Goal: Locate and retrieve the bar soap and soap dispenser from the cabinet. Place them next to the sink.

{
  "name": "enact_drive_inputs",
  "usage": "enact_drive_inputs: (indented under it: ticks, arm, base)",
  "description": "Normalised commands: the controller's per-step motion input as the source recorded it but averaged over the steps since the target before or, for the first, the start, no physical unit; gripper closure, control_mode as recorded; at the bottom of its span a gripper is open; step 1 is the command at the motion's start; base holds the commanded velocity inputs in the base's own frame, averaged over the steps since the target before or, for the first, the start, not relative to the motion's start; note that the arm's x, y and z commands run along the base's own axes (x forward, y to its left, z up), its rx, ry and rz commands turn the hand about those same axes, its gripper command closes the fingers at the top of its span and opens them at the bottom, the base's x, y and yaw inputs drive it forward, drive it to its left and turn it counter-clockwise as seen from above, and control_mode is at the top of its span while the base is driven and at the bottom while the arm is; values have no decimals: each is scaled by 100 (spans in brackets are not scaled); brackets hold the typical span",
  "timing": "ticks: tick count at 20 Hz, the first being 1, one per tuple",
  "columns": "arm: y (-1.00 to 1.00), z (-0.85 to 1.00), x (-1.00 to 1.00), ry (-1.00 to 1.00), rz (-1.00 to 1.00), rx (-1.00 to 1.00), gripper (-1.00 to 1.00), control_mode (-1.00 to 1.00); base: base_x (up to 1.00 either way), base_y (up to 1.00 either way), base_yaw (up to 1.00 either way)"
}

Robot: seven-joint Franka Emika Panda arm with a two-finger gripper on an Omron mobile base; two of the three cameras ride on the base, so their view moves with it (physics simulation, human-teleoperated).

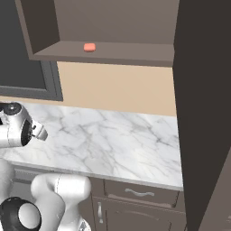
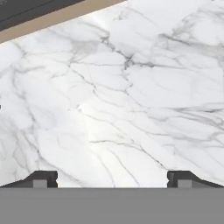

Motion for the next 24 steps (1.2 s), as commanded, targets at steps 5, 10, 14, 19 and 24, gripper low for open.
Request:
enact_drive_inputs:
  ticks: [5, 10, 14, 19, 24]
  arm:
    - [-52, 61, -3, 21, -2, -15, -100, -100]
    - [-30, 24, -2, 18, -3, -8, -100, -100]
    - [-9, 10, -2, 1, 1, -2, -100, -100]
    - [-27, 30, -6, 7, 2, -16, -100, -100]
    - [-50, 28, -14, 2, 1, -14, -100, -100]
  base:
    - [0, 0, 0]
    - [0, 0, 0]
    - [0, 0, 0]
    - [0, 0, 0]
    - [0, 0, 0]
